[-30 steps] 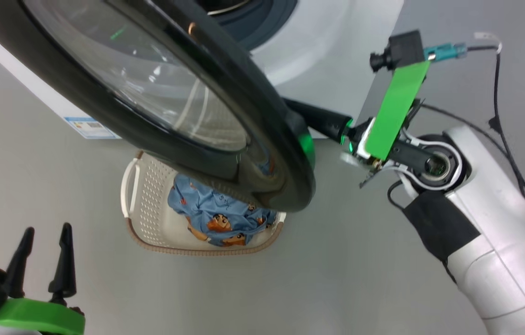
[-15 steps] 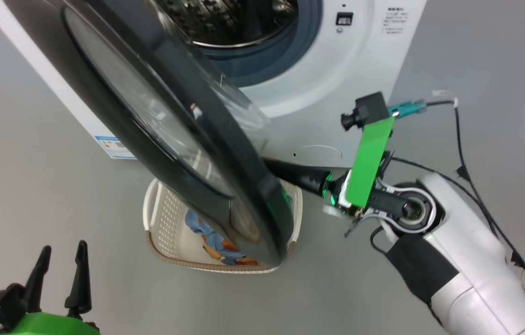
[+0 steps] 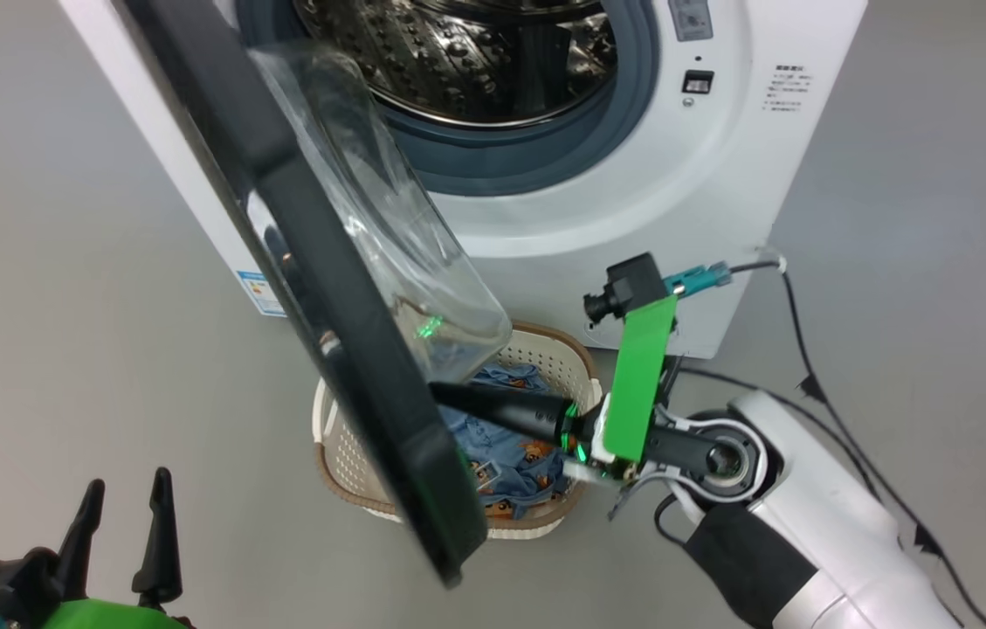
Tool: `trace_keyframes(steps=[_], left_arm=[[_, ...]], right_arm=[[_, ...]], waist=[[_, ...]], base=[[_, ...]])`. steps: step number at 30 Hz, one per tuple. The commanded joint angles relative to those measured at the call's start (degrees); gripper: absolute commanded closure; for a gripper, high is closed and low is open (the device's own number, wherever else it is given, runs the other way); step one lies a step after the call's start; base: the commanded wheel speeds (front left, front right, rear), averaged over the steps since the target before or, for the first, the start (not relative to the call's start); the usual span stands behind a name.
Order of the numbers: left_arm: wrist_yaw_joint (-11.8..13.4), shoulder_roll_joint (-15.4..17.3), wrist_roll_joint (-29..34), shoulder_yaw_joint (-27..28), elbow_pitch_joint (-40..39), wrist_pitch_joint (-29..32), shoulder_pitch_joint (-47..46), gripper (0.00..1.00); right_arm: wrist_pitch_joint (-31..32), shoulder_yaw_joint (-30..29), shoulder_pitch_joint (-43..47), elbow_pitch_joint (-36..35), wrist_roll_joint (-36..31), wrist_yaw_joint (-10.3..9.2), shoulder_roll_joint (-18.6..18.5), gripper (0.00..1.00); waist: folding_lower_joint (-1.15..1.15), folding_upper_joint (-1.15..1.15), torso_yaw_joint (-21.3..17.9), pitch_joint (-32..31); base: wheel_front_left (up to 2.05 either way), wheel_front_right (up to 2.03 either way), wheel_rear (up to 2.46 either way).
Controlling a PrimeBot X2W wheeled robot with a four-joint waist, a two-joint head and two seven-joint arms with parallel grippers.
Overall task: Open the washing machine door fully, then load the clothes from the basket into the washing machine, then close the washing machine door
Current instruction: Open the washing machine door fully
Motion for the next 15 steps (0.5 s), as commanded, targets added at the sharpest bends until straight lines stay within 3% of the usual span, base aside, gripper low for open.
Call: trace_keyframes(steps=[1, 15], left_arm=[[-0.1, 1.0, 0.6, 2.2, -1.0, -0.4, -0.2, 0.0], [-0.1, -0.4, 1.1, 2.1, -1.0, -0.4, 0.5, 0.0]], right_arm=[[0.1, 1.5, 1.1, -1.4, 0.7, 0.42, 2.1, 1.0], [-2.4, 6.6, 2.1, -1.7, 4.4, 0.42, 2.7, 1.0]], waist=[[0.0, 0.0, 0.6, -0.5], [0.0, 0.0, 2.3, -2.2]], base=[[0.0, 0.0, 0.0], [0.0, 0.0, 0.0]])
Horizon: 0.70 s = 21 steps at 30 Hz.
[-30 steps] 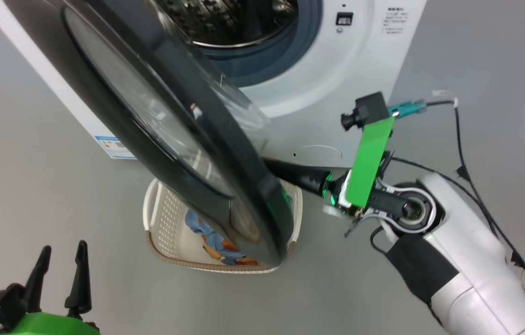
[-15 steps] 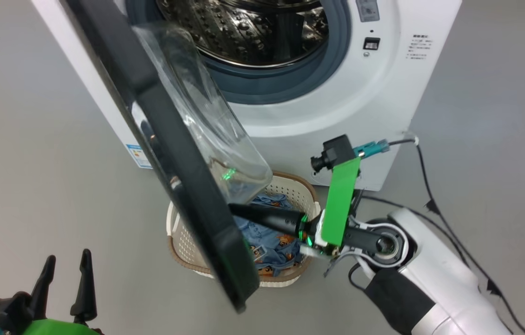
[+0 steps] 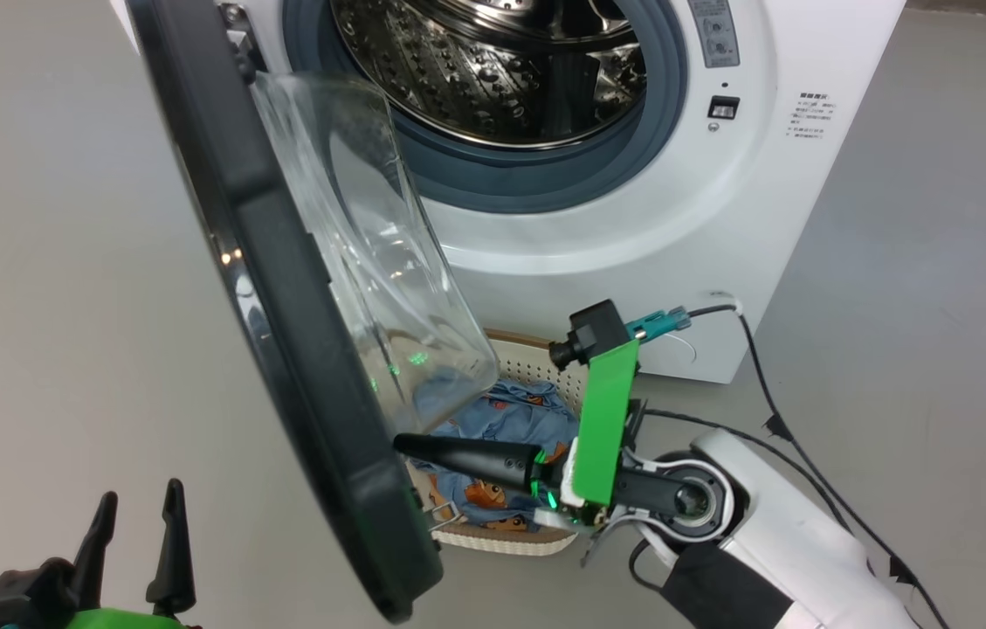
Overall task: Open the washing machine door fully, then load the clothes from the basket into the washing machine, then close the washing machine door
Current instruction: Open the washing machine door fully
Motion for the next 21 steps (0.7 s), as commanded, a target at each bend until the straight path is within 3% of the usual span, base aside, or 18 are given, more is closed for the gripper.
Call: trace_keyframes(steps=[1, 21], left_arm=[[-0.1, 1.1, 0.6, 2.0, -1.1, -0.4, -0.4, 0.0], [-0.1, 0.5, 0.9, 1.2, -0.9, -0.4, -0.3, 0.0]], right_arm=[[-0.4, 1.2, 0.5, -2.0, 0.8, 0.42, 2.3, 1.0], [-12.7, 11.1, -1.8, -1.9, 8.2, 0.42, 2.3, 1.0]], waist=[[0.0, 0.0, 0.1, -0.2], [0.0, 0.0, 1.8, -1.1]], base=[[0.0, 0.0, 0.0], [0.0, 0.0, 0.0]])
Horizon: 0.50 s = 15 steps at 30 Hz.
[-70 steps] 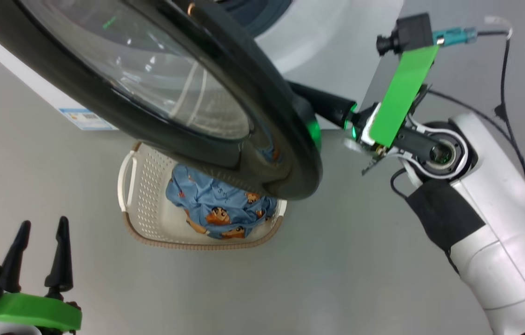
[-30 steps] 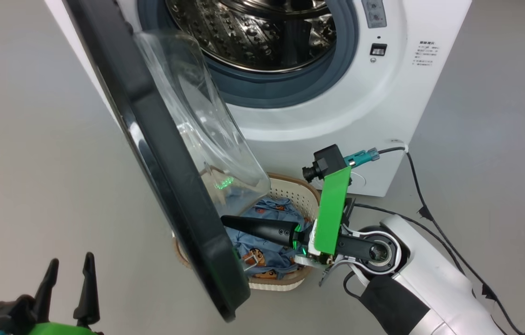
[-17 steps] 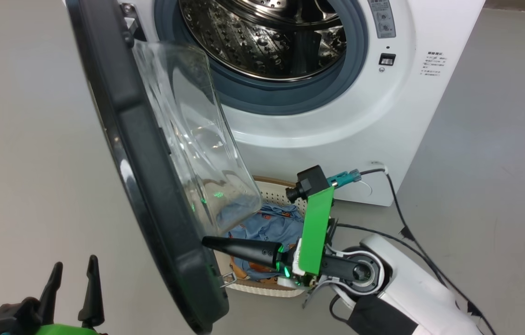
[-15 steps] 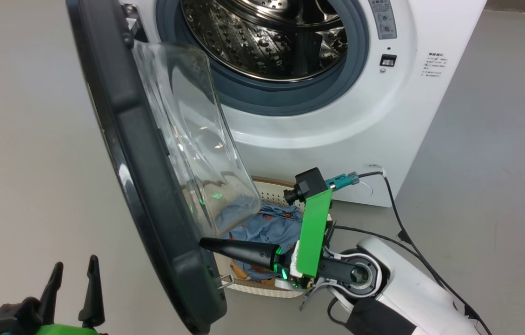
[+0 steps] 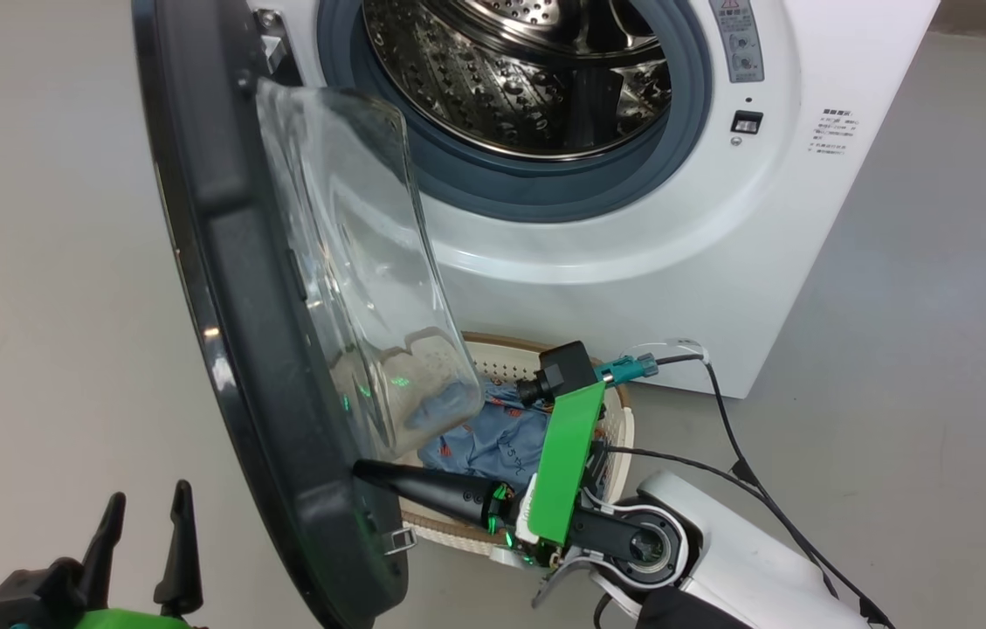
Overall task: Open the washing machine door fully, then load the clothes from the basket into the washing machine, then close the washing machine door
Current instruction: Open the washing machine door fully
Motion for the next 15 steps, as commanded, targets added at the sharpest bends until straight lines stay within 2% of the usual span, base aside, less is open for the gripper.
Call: trace_keyframes(steps=[1, 8, 9, 10, 11, 14, 15], left_arm=[[-0.1, 0.8, 0.4, 1.9, -1.0, -0.4, -0.2, 0.0], [-0.1, 1.3, 0.5, 3.6, -1.3, -0.4, 1.0, 0.0], [-0.1, 1.3, 0.6, 3.8, -1.3, -0.4, 1.2, 0.0], [-0.1, 1.4, 0.6, 4.2, -1.4, -0.4, 1.5, 0.0], [-0.1, 1.4, 0.7, 4.5, -1.5, -0.4, 1.8, 0.0], [-0.1, 1.5, 0.7, 5.6, -1.8, -0.4, 2.7, 0.0], [-0.1, 1.6, 0.7, 6.0, -2.0, -0.4, 3.0, 0.0]], right_arm=[[-1.0, 0.7, -1.2, -1.7, 1.2, 0.42, 2.2, 1.0], [-2.3, -0.6, 0.3, -2.6, -0.2, 0.42, 2.2, 1.0], [-2.5, -1.1, 0.7, -2.8, -0.8, 0.42, 2.2, 0.97], [-2.7, -1.7, 1.2, -3.1, -1.5, 0.42, 2.2, 0.83], [-2.8, -2.4, 1.8, -3.4, -2.2, 0.42, 2.2, 0.64], [-2.6, -4.5, 3.9, -4.9, -4.0, 0.42, 1.9, 0.54], [-2.8, -5.2, 4.6, -5.5, -4.8, 0.42, 1.5, 0.41]], waist=[[0.0, 0.0, -0.2, -0.1], [0.0, 0.0, -2.4, -1.1], [0.0, 0.0, -2.8, -1.3], [0.0, 0.0, -3.2, -1.4], [0.0, 0.0, -3.7, -1.6], [0.0, 0.0, -5.1, -2.2], [0.0, 0.0, -5.6, -2.3]], base=[[0.0, 0.0, 0.0], [0.0, 0.0, 0.0], [0.0, 0.0, 0.0], [0.0, 0.0, 0.0], [0.0, 0.0, 0.0], [0.0, 0.0, 0.0], [0.0, 0.0, 0.0]])
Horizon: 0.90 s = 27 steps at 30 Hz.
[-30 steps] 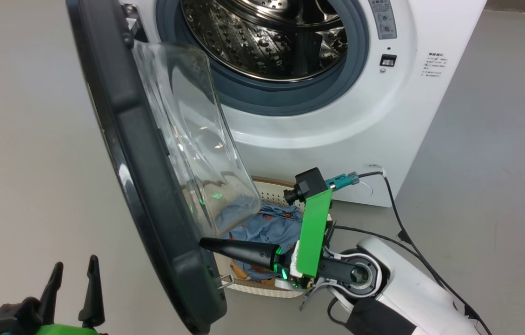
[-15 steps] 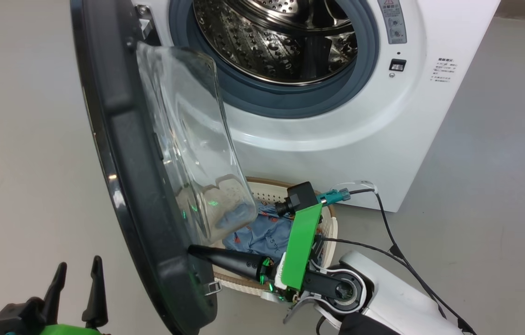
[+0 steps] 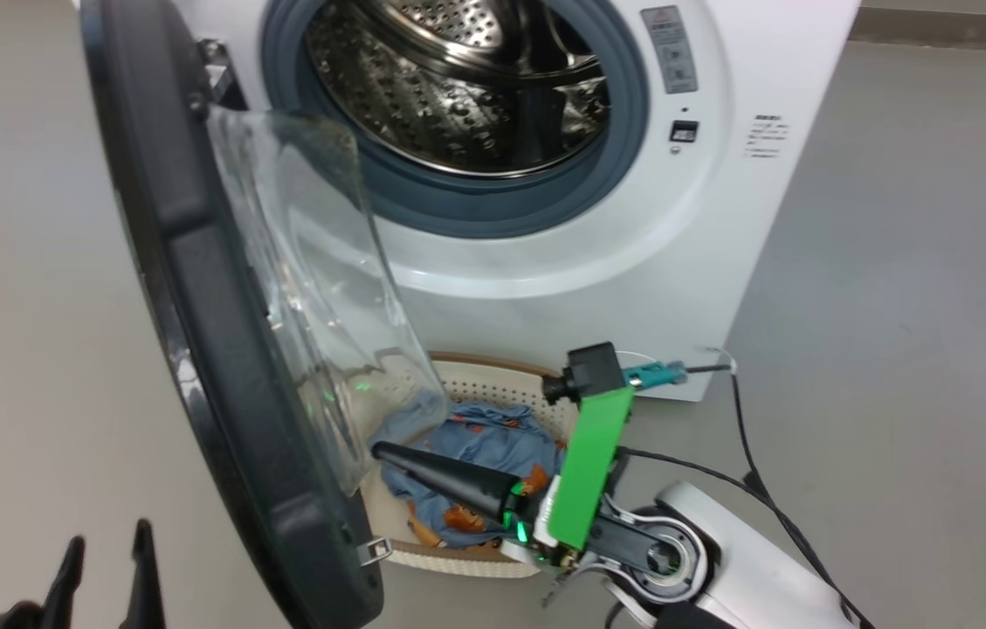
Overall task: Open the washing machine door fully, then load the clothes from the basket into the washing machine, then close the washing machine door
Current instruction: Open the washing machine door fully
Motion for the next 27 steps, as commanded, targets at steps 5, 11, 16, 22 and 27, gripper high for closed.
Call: trace_keyframes(steps=[5, 11, 16, 22, 27], left_arm=[[-0.1, 1.6, 0.9, 3.8, -2.1, -0.4, 1.2, 0.0], [-0.1, 1.5, 1.7, 5.2, -2.5, -0.4, 2.7, 0.0], [-0.1, 1.3, 2.2, 6.8, -2.9, -0.4, 3.9, 0.0], [-0.1, 1.1, 2.5, 8.4, -3.4, -0.4, 5.1, 0.0], [-0.1, 0.9, 2.6, 9.3, -3.8, -0.4, 5.6, 0.0]], right_arm=[[-3.1, -3.9, 4.0, -5.1, -5.1, 0.42, -0.5, 0.0], [-13.4, -9.4, 8.3, -9.6, -13.1, 0.42, -4.4, 0.0], [-24.8, -10.5, 11.7, -10.3, -22.3, 0.42, -9.7, 0.0], [-35.3, -10.8, 15.3, -7.3, -33.0, 0.42, -16.0, 0.0], [-36.8, -19.9, 19.2, -3.3, -48.0, 0.42, -16.6, 0.0]], waist=[[0.0, 0.0, -3.3, -1.2], [0.0, 0.0, -5.1, -2.2], [0.0, 0.0, -6.8, -3.0], [0.0, 0.0, -8.7, -3.1], [0.0, 0.0, -9.8, -2.9]], base=[[0.0, 0.0, 0.0], [0.0, 0.0, 0.0], [0.0, 0.0, 0.0], [0.0, 0.0, 0.0], [0.0, 0.0, 0.0]])
